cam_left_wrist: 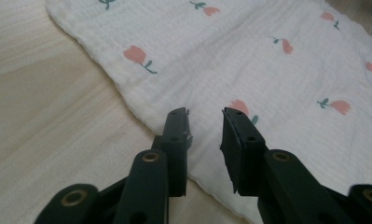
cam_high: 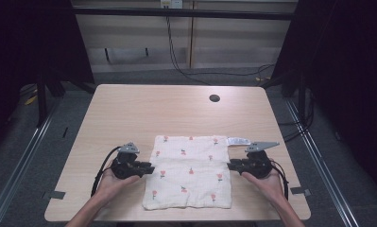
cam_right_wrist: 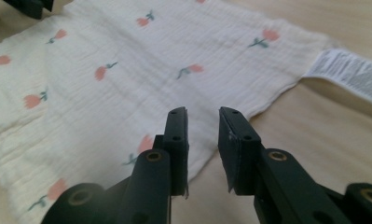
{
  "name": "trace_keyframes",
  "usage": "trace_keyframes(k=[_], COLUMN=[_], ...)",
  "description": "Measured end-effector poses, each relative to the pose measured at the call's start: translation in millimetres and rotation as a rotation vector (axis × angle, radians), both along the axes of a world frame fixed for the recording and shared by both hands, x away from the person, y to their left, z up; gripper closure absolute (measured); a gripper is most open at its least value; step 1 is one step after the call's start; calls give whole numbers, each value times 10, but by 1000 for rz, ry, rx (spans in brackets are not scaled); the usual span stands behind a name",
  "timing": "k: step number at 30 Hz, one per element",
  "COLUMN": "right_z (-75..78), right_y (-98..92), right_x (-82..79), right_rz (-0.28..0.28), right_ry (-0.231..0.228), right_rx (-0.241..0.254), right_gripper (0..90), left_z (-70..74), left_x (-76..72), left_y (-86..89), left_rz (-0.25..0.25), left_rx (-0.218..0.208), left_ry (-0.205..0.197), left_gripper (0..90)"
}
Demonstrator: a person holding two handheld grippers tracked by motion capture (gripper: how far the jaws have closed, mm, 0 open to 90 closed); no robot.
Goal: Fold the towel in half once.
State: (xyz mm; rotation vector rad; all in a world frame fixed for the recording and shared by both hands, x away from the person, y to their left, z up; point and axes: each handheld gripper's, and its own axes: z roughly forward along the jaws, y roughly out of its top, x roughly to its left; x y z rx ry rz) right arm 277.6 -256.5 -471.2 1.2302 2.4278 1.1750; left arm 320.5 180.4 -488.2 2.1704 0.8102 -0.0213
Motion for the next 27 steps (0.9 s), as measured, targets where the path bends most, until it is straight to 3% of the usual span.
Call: trace_keyframes(k=[5, 8, 10, 13, 16, 20, 22, 25, 27], right_z=[97, 143, 151, 136, 120, 112, 116, 92, 59], right_y=[-67, -65, -68, -77, -69, -73, -65, -47, 9], right_x=[206, 299, 365, 456, 569, 732, 793, 882, 950], right_rz=[-42, -43, -46, -52, -48, -56, -61, -78, -79], right_ry=[-27, -24, -3, -14, -16, -10, -10, -16, 1], right_rx=[18, 15, 26, 42, 16, 10, 9, 48, 25], right_gripper=[714, 692, 681, 681, 675, 658, 654, 640, 636], left_z=[36, 37, 37, 72, 138, 155, 114, 57, 54], left_x=[30, 47, 62, 94, 161, 252, 313, 378, 426], left_y=[43, 54, 76, 100, 105, 90, 99, 78, 71], left_rz=[27, 65, 72, 84, 104, 113, 120, 122, 115], left_rx=[-24, -9, -24, -39, -21, -16, -36, -3, 2], left_ry=[5, 3, 13, -9, -60, -75, -61, -42, -29], left_gripper=[668, 638, 609, 599, 603, 599, 596, 571, 567])
